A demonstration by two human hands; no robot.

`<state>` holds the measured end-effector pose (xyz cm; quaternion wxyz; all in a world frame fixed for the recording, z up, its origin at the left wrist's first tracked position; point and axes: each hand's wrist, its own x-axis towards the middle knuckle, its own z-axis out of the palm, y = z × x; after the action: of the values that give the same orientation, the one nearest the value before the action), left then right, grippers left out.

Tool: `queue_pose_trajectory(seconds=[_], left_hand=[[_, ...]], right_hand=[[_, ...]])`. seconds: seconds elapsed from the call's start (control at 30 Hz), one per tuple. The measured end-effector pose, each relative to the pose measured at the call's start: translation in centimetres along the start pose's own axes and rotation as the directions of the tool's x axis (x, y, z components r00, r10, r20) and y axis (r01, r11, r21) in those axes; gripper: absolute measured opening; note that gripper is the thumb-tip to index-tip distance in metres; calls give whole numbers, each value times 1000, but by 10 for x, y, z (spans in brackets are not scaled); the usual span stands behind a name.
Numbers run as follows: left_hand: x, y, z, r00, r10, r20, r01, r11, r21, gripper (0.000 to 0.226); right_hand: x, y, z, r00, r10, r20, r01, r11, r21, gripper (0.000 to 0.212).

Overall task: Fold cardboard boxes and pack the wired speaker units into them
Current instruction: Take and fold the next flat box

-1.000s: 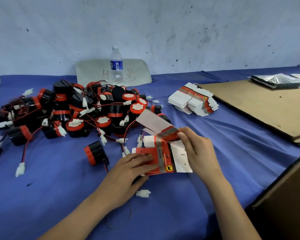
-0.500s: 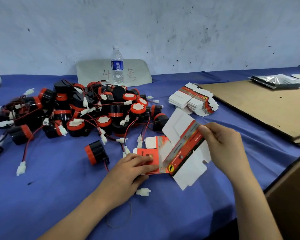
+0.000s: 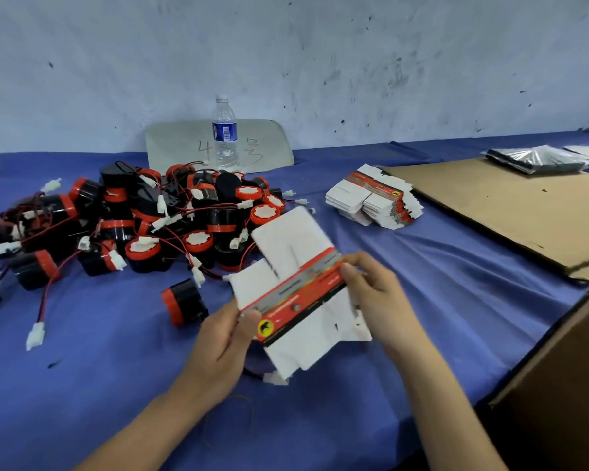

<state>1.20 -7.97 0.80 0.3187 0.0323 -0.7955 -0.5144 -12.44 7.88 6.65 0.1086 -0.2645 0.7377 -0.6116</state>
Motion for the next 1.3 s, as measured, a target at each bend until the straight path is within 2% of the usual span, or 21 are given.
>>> queue_pose_trajectory(seconds=[0.03, 0.13, 0.2, 0.27, 0.33, 0.47, 0.57, 0.6, 0.67, 0.7, 0.77, 0.8, 0.83, 0.9, 0.93, 1.0, 1.07, 1.1, 1.17, 1.23, 1.3], left_hand=[[-1, 1, 1, 998, -30, -62, 31, 999, 14, 51], [-1, 1, 2, 991, 27, -130, -22, 999, 38, 17], [1, 3, 0, 991, 89, -96, -84, 995, 53, 23], [0, 3, -1, 989, 129, -66, -124, 990, 66, 33], [0, 4, 1, 991, 133, -26, -131, 990, 62, 57], [-2, 7, -2, 986, 149, 75, -148, 989, -20, 93], [-3, 10, 1, 995, 100, -21, -101, 994, -38, 107], [-3, 9, 2, 995, 83, -63, -89, 992, -91, 114], [1, 1, 0, 983, 42, -179, -65, 990, -126, 111], [5, 1, -4, 968, 17, -251, -43, 994, -99, 120], [9, 3, -13, 940, 6, -341, -10, 1000, -11, 137], [10, 3, -18, 928, 12, -373, -7, 1000, 13, 133], [10, 3, -22, 918, 11, -397, -7, 1000, 12, 127], [11, 3, -24, 915, 23, -403, -29, 1000, -11, 106], [12, 4, -23, 915, 32, -401, -42, 999, -16, 93], [11, 3, -20, 921, 25, -389, -47, 998, -49, 66], [10, 0, -20, 926, -8, -377, -24, 996, -80, 45], [10, -1, -20, 929, -31, -368, -6, 995, -99, 44], [11, -2, -23, 941, -10, -339, -6, 999, -47, 61], [13, 0, -25, 955, 141, -262, -83, 972, 221, 77], [13, -1, -23, 951, 300, -82, -237, 869, 434, 87]], right_hand=[[-1, 1, 11, 1000, 13, 18, -12, 999, -40, 12], [-7, 4, 30, 1000, 21, -18, -26, 938, -345, 51], [-13, -2, 38, 997, -57, -50, 27, 878, -478, 64], [-18, -10, 45, 996, -65, -55, 48, 961, -272, 61], [-21, -12, 51, 996, -75, -53, 74, 997, -20, 64], [-27, -13, 60, 981, -181, -73, 186, 980, 64, 41], [-26, -18, 54, 971, -235, -46, 239, 963, 122, 34], [-25, -20, 50, 967, -253, 13, 250, 960, 123, 35], [-26, -20, 47, 932, -279, 230, 248, 956, 156, 33], [-29, -17, 49, 899, -255, 356, 202, 963, 178, 34], [-36, -12, 59, 830, -137, 541, 63, 986, 153, 52], [-38, -9, 64, 815, -107, 570, 26, 989, 148, 53], [-38, -9, 67, 836, -105, 538, 13, 985, 171, 43], [-34, -11, 69, 915, -97, 391, -21, 958, 287, 18], [-30, -14, 66, 947, -64, 316, -54, 934, 354, 15], [-20, -11, 56, 974, 28, 223, -132, 874, 468, 20], [-13, -8, 42, 970, 84, 230, -196, 831, 521, 24], [-10, -7, 35, 961, 103, 255, -229, 813, 536, 29], [-7, -5, 24, 930, 167, 326, -330, 769, 547, 42], [-2, -2, 16, 905, 201, 376, -385, 764, 518, 52], [-3, 1, 13, 891, 208, 403, -396, 788, 470, 54]])
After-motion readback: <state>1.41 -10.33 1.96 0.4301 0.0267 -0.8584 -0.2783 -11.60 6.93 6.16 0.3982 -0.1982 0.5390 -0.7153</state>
